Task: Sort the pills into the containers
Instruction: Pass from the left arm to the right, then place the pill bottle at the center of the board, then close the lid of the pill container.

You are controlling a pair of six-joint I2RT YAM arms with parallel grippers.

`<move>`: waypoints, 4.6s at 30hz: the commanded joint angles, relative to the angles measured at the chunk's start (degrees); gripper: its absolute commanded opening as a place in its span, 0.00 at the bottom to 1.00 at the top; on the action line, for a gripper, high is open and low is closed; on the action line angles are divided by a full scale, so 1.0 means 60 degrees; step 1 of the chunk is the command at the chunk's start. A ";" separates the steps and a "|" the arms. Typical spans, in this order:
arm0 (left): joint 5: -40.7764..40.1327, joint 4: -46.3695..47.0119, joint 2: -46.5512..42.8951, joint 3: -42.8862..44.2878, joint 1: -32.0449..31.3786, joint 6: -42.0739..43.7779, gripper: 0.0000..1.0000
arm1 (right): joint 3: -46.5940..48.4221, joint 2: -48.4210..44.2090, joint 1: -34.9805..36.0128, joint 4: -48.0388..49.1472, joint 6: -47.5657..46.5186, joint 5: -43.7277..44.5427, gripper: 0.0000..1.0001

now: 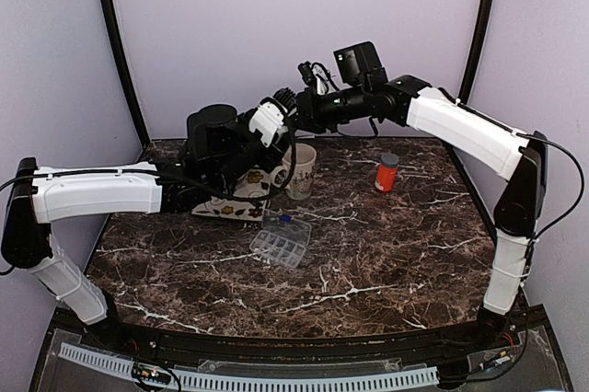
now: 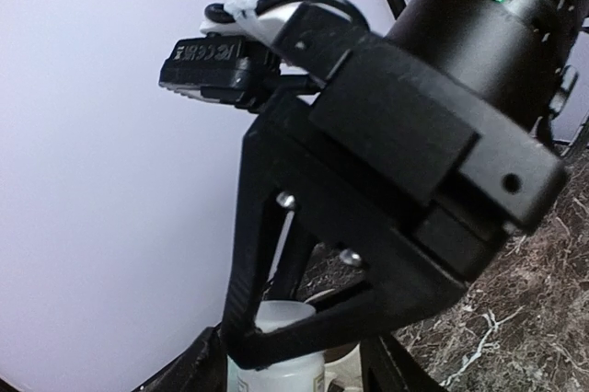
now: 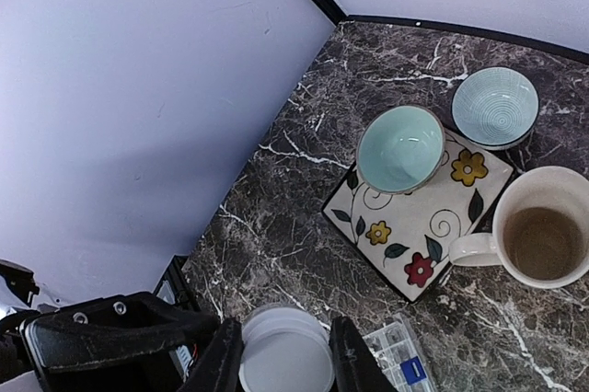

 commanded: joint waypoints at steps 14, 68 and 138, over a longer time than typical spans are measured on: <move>0.0633 -0.0605 -0.1976 -0.1674 -0.0061 -0.1331 0.55 | -0.0202 -0.0620 -0.0176 0.0020 -0.0253 0.0798 0.00; 0.0358 -0.1868 -0.5161 -0.4051 -0.0061 -0.4015 0.55 | -0.6784 -0.2159 -0.4880 0.1362 -0.1936 0.6911 0.00; 0.0828 -0.2789 -0.4762 -0.4254 -0.0047 -0.5037 0.55 | -0.6481 -0.3233 -0.2499 0.2027 -0.2328 0.7068 0.48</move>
